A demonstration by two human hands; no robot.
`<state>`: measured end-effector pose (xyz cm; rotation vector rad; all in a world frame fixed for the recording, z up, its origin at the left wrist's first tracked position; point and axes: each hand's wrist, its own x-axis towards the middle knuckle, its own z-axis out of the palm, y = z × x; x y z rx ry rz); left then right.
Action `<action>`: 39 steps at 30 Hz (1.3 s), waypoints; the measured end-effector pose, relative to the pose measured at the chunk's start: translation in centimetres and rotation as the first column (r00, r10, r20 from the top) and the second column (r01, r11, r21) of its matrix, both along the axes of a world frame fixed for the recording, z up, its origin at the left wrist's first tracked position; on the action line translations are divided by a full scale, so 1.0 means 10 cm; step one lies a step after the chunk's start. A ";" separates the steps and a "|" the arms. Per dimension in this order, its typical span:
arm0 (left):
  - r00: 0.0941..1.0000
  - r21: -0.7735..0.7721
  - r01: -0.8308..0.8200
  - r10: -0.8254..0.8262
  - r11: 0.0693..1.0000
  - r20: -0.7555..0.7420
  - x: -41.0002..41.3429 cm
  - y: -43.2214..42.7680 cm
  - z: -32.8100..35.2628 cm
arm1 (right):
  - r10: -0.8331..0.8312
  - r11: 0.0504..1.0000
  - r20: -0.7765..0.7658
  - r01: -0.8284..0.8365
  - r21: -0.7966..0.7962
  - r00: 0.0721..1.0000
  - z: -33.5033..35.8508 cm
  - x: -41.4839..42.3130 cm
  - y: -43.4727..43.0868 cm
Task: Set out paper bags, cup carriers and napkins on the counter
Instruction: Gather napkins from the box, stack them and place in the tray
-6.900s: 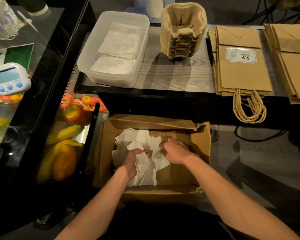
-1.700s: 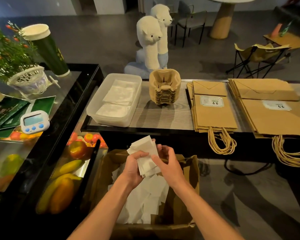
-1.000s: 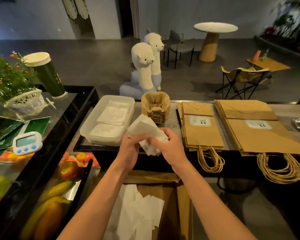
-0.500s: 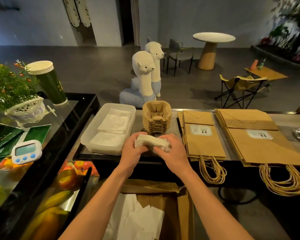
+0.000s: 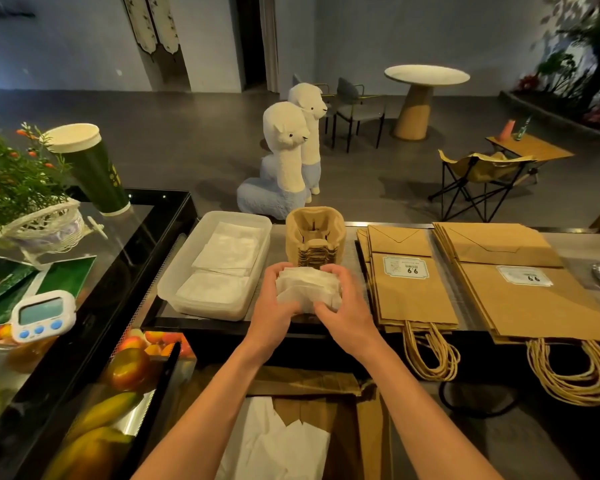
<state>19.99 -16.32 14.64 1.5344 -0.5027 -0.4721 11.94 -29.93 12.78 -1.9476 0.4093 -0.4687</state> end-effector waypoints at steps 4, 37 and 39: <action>1.000 0.048 0.015 -0.016 0.999 0.017 0.05 0.02 -0.04 | 0.013 1.000 -0.080 -0.012 0.009 0.997 -0.05 -0.01 -0.07; 0.992 0.152 -0.048 0.030 0.987 0.119 0.10 -0.02 -0.06 | -0.333 0.934 0.075 0.339 -0.110 0.940 -0.07 -0.16 -0.08; 0.996 0.143 -0.052 0.039 0.988 0.086 0.11 -0.01 -0.06 | -0.329 0.939 0.090 0.336 -0.075 0.940 -0.06 -0.15 -0.06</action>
